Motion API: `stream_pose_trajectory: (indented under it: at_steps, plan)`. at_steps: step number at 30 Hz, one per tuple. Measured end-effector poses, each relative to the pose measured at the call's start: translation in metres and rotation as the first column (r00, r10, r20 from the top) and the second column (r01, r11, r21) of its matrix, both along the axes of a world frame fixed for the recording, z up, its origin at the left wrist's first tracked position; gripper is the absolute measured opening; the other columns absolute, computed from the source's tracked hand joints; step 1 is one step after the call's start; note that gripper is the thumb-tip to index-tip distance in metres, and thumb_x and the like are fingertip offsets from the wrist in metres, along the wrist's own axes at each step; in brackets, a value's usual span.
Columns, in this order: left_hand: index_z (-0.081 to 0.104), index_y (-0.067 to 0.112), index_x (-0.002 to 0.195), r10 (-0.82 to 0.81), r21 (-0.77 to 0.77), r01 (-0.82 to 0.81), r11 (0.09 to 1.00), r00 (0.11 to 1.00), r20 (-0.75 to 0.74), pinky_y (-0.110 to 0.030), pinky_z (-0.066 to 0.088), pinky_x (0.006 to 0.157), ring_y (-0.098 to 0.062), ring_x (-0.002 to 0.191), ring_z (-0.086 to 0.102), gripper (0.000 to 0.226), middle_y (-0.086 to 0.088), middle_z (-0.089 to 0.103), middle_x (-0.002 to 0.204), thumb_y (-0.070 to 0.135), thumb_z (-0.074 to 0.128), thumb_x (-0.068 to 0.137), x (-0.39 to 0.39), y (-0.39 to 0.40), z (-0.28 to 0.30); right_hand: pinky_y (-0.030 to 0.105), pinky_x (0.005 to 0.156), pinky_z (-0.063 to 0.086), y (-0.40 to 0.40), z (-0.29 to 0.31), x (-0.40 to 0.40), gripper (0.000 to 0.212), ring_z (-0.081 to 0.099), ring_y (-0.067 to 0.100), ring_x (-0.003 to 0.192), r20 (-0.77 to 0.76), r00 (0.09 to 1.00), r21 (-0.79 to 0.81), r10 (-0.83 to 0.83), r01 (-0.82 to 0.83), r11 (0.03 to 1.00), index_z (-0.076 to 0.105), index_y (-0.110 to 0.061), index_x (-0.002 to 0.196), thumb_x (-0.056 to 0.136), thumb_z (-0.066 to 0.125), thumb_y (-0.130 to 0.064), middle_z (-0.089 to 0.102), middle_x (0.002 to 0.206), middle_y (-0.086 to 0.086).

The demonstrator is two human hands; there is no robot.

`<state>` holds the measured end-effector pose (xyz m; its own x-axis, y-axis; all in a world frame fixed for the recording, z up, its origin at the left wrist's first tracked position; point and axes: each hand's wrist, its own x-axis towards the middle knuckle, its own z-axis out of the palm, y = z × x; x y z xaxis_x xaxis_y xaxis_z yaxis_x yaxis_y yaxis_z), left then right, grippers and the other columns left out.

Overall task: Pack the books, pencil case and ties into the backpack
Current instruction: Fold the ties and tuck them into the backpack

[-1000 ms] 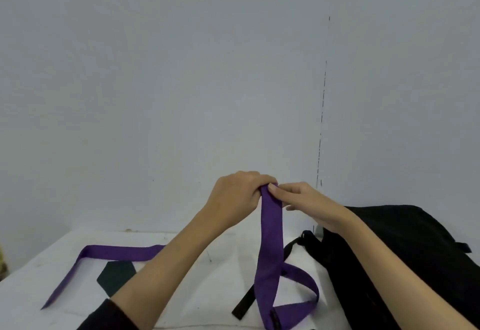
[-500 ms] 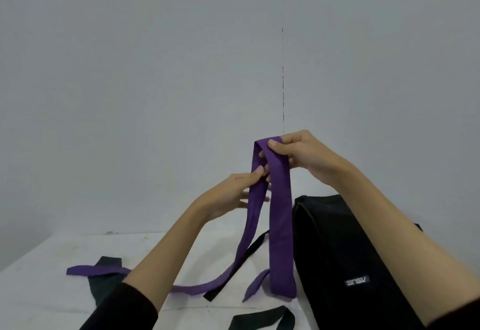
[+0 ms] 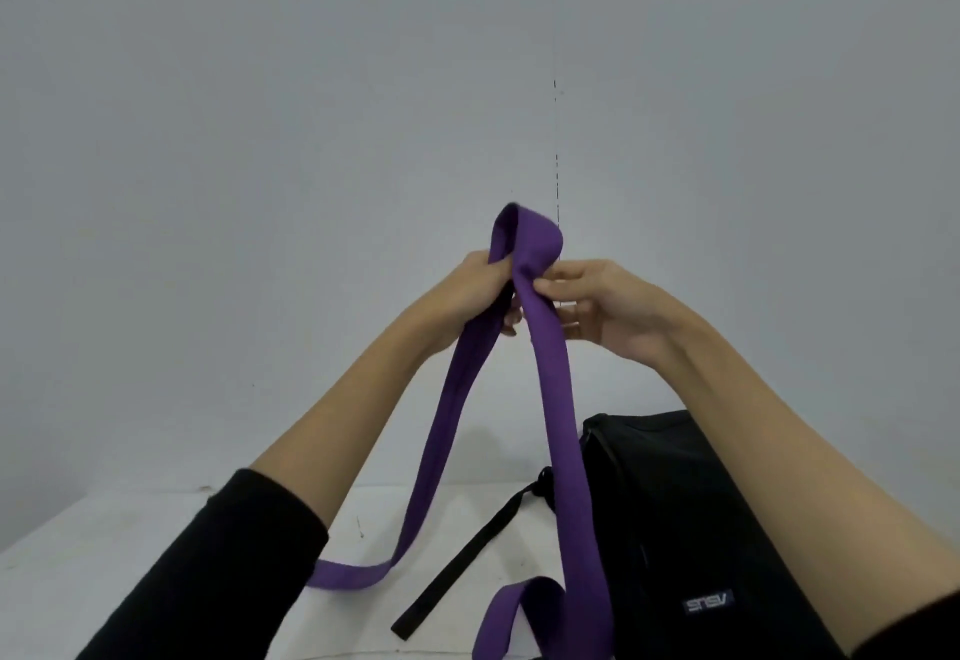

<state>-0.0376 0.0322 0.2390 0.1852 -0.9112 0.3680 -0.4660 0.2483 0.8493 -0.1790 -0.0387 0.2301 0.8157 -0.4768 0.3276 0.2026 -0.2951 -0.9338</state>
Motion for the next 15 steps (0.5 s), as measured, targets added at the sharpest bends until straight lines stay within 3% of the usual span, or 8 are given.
stream_pose_trajectory:
  at_steps: [2, 4, 7, 9, 10, 12, 15]
  plan:
    - [0.06, 0.008, 0.088, -0.028, -0.049, 0.027, 0.998, 0.999, -0.031, -0.026, 0.049, 0.058, -0.013, 0.058, 0.057, 0.019, -0.002, 0.06, 0.066, 0.015, 0.043, 0.094, -0.003, -0.003, 0.014, 0.033, 0.074, 0.055, 0.005, 0.014, 0.008, 0.005, 0.063, 0.019, 0.065, 0.117, 0.992, 0.027, -0.042, 0.04, 0.999, 0.065, -0.007, 0.088, 0.088, 0.06, -0.008, 0.067, 0.08, 0.004]
    - [0.065, 0.012, 0.091, -0.094, -0.091, 0.073, 0.993, 0.964, -0.248, -0.028, 0.054, 0.068, -0.015, 0.071, 0.064, 0.022, -0.003, 0.067, 0.076, 0.019, 0.045, 0.095, -0.003, -0.003, 0.019, 0.026, 0.061, 0.054, 0.008, 0.031, 0.014, 0.005, 0.058, 0.018, 0.06, 0.217, 0.963, 0.03, -0.16, 0.157, 0.987, 0.065, -0.01, 0.083, 0.087, 0.063, -0.007, 0.064, 0.079, 0.003]
    - [0.064, 0.011, 0.102, -0.285, -0.142, 0.248, 0.958, 0.801, -0.527, -0.027, 0.056, 0.069, -0.017, 0.079, 0.064, 0.031, -0.006, 0.068, 0.09, 0.03, 0.039, 0.101, -0.002, 0.0, 0.018, 0.022, 0.057, 0.052, 0.011, 0.048, 0.02, 0.004, 0.058, 0.016, 0.056, 0.298, 0.906, 0.028, -0.299, 0.305, 0.952, 0.066, -0.01, 0.082, 0.085, 0.067, -0.007, 0.065, 0.077, 0.002]
    - [0.06, 0.013, 0.11, -0.372, -0.164, 0.343, 0.925, 0.73, -0.574, -0.036, 0.057, 0.075, -0.024, 0.09, 0.063, 0.033, -0.009, 0.066, 0.103, 0.032, 0.035, 0.102, -0.002, 0.001, 0.015, 0.019, 0.052, 0.048, 0.013, 0.05, 0.024, 0.01, 0.054, 0.009, 0.053, 0.31, 0.884, -0.009, -0.351, 0.371, 0.928, 0.066, -0.012, 0.075, 0.083, 0.068, -0.007, 0.061, 0.07, -0.002]
    - [0.06, 0.016, 0.113, -0.366, -0.147, 0.348, 0.926, 0.735, -0.57, -0.039, 0.057, 0.076, -0.028, 0.092, 0.064, 0.033, -0.009, 0.065, 0.107, 0.033, 0.035, 0.101, -0.002, 0.0, 0.014, 0.018, 0.048, 0.045, 0.014, 0.05, 0.026, 0.013, 0.053, 0.006, 0.053, 0.31, 0.874, -0.022, -0.374, 0.4, 0.916, 0.066, -0.014, 0.072, 0.083, 0.069, -0.007, 0.059, 0.067, -0.003]
    - [0.06, 0.019, 0.112, -0.305, -0.095, 0.303, 0.948, 0.789, -0.534, -0.04, 0.055, 0.074, -0.029, 0.08, 0.066, 0.032, -0.009, 0.066, 0.103, 0.036, 0.036, 0.101, -0.002, -0.004, 0.011, 0.015, 0.041, 0.04, 0.013, 0.049, 0.031, 0.017, 0.054, 0.003, 0.05, 0.311, 0.86, -0.018, -0.405, 0.432, 0.902, 0.064, -0.015, 0.068, 0.082, 0.069, -0.007, 0.059, 0.065, -0.004]
    - [0.059, 0.01, 0.105, -0.244, -0.081, 0.24, 0.967, 0.795, -0.556, -0.03, 0.049, 0.059, -0.019, 0.053, 0.055, 0.041, -0.006, 0.058, 0.072, 0.041, 0.033, 0.101, -0.002, -0.008, 0.01, 0.007, 0.038, 0.037, 0.012, 0.05, 0.033, 0.016, 0.056, 0.0, 0.042, 0.3, 0.846, -0.038, -0.44, 0.472, 0.881, 0.063, -0.013, 0.068, 0.081, 0.07, -0.007, 0.062, 0.068, -0.003]
